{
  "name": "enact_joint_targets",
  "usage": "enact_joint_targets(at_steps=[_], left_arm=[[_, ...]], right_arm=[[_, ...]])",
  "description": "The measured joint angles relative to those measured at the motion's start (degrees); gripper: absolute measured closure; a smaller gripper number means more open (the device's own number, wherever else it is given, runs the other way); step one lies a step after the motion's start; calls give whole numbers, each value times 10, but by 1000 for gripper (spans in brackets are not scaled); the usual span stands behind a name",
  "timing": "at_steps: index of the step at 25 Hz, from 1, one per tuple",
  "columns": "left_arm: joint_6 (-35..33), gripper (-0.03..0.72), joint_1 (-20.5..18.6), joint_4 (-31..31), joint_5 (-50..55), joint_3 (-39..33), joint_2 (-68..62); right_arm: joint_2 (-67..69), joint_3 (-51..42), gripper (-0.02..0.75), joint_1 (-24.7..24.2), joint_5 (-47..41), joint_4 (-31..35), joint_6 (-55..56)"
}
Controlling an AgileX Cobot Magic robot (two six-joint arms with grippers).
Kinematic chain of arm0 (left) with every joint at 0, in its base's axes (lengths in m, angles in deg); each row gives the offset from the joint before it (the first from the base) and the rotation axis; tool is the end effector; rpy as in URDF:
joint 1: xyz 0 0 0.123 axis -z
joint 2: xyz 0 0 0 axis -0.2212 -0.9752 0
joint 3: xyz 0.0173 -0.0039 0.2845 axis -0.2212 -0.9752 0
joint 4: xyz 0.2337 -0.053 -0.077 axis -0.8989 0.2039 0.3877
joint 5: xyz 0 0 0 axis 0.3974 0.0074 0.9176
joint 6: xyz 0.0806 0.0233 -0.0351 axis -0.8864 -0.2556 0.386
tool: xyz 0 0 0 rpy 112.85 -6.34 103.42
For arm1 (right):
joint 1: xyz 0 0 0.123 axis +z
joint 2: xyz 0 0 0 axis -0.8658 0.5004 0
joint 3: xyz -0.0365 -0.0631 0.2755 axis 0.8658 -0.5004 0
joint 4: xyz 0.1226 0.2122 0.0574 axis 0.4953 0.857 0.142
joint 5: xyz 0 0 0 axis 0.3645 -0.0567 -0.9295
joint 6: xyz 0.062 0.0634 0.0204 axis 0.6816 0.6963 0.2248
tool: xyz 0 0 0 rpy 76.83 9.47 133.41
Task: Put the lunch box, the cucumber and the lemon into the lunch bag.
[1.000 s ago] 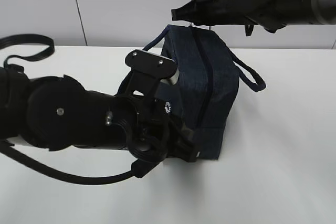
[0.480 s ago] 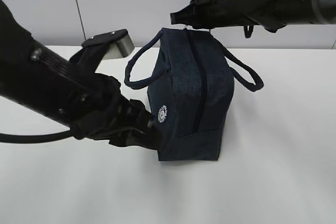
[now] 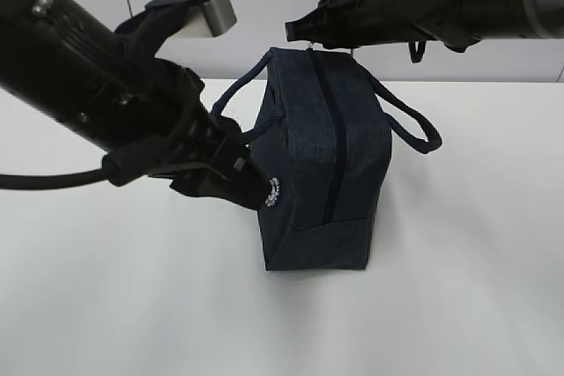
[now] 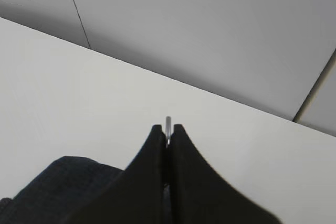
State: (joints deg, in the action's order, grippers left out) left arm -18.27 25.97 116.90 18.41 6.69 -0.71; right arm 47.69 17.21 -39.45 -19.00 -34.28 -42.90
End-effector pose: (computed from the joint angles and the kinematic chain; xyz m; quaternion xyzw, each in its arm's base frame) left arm 0.2229 -0.2230 0.2850 0.3262 0.8842 -0.2752 0.1899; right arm 0.4453 0.1708 0.2481 -0.1588 0.8312 0.1138 0.5204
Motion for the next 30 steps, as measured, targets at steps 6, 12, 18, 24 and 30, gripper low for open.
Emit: enact_joint_targets(at_steps=[6, 12, 18, 24, 30], left_arm=[[18, 425, -9, -19, 17, 46, 0], [48, 324, -40, -19, 20, 103, -30], [75, 304, -72, -7, 21, 171, -99], [78, 302, -82, 13, 20, 198, -163], [79, 302, -82, 33, -16, 210, -206]], right_arm=[[0, 0, 738, 0, -7, 0, 0], [0, 0, 738, 0, -14, 0, 0], [0, 1, 738, 0, -22, 0, -1], [0, 10, 738, 0, -35, 0, -1], [0, 12, 738, 0, -38, 0, -1]])
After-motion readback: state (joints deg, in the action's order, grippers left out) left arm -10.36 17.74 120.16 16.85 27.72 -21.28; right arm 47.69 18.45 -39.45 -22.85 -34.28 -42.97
